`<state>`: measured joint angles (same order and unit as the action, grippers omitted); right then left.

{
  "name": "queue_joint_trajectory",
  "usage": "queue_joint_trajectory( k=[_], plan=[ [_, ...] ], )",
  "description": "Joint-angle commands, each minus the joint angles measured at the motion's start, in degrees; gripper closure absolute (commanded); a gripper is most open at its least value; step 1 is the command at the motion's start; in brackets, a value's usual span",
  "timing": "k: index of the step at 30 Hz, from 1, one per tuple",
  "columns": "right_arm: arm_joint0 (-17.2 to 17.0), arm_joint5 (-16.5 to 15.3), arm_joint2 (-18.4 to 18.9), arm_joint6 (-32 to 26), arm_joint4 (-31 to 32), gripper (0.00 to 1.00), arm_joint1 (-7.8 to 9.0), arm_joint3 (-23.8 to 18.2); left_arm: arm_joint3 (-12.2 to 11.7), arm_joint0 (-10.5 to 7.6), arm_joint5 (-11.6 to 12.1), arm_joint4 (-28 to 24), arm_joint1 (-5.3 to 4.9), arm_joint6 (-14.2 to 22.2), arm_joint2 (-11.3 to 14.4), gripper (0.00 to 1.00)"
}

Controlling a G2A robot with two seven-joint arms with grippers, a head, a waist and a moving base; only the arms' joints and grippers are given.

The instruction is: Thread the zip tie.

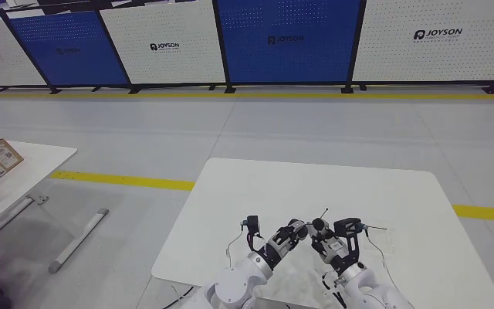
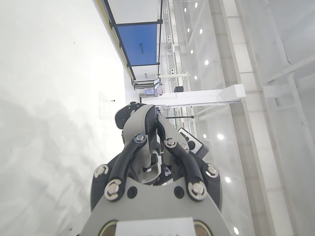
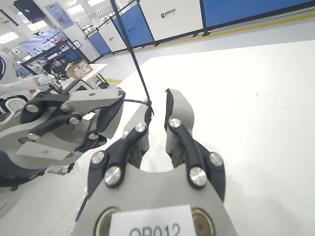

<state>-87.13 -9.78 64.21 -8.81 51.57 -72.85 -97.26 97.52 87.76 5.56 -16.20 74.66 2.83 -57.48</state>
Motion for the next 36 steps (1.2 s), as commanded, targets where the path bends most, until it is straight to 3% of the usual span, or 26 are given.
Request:
queue_joint_trajectory(
  k=[1,11,16,19,26,36],
  plan=[
    [-0.2,0.0,0.1,0.2,0.1,0.84,0.02,-0.1,0.0,0.01,0.0,0.0,-0.01,-0.1,-0.1,1.00],
    [-0.4,0.0,0.1,0.3,0.1,0.79,0.04,0.1,-0.3,-0.13,-0.4,0.4,0.03,-0.3,0.3,1.00],
    [-0.3,0.0,0.0,0.3,0.2,0.86,0.02,0.1,-0.3,-0.15,-0.6,0.6,0.02,-0.3,0.4,1.00],
    [-0.2,0.1,-0.1,0.2,0.2,1.00,0.00,0.1,-0.3,-0.13,-0.6,0.7,0.01,-0.3,0.5,1.00],
    [0.0,0.2,-0.2,0.5,0.0,1.00,-0.06,0.6,-0.1,0.02,0.0,0.4,0.01,-0.4,0.3,1.00],
    [0.8,-0.2,-1.1,0.3,-0.2,1.00,-0.23,1.6,0.0,0.45,2.7,-0.6,-0.05,0.8,0.2,1.00]
  ],
)
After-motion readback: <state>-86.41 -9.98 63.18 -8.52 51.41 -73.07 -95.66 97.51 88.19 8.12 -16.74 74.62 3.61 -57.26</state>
